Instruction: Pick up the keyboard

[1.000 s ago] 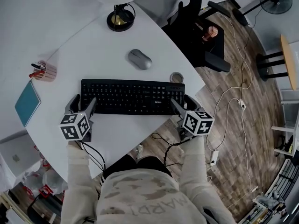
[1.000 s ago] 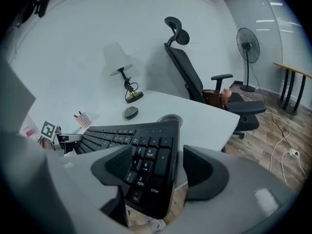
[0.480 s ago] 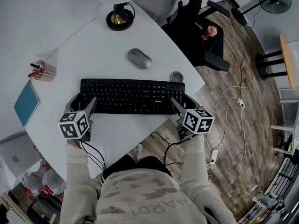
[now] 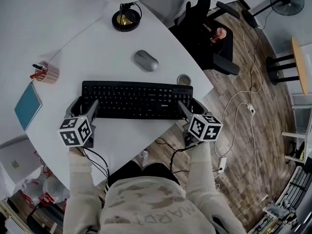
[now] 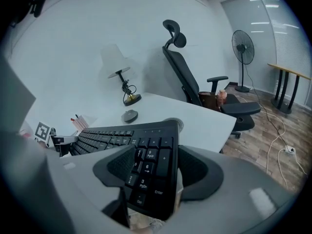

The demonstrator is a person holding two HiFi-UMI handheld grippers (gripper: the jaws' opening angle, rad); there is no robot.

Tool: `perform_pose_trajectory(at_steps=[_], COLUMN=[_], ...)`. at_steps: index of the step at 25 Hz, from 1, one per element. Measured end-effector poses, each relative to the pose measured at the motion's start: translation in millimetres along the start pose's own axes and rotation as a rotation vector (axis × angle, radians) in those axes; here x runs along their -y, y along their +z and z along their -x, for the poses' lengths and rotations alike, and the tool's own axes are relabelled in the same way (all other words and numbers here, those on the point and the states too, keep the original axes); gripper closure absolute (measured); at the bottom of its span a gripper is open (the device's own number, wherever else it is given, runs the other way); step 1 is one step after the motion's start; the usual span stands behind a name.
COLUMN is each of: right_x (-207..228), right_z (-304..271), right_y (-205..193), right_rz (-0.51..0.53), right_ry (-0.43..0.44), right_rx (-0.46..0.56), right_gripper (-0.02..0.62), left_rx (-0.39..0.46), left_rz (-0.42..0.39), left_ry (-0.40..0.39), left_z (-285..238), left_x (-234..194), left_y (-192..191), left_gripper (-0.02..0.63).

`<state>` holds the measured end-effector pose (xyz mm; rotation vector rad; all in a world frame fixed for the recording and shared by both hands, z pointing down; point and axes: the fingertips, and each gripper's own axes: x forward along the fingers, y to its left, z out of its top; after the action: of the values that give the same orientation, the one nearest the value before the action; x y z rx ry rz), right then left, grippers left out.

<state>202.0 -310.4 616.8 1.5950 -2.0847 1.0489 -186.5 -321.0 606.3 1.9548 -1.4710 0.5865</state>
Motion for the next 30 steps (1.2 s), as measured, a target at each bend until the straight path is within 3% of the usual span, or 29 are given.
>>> perform_pose_trajectory(at_steps=[13,30], right_x=[-24.6,-58.2], right_z=[50.9,122.6], right_y=[43.8,75.7], right_rz=[0.098,0.161], right_ry=[0.009,0.033], right_rx=[0.203,0.376], right_gripper=[0.302,0.302], left_rx=[0.160,0.343], left_rz=[-0.026,-0.074], left_ry=[-0.007,-0.008], left_z=[45.5,121.1], left_x=[16.3,37.4], left_y=[33.3,69.4], left_gripper=[0.291,0.291])
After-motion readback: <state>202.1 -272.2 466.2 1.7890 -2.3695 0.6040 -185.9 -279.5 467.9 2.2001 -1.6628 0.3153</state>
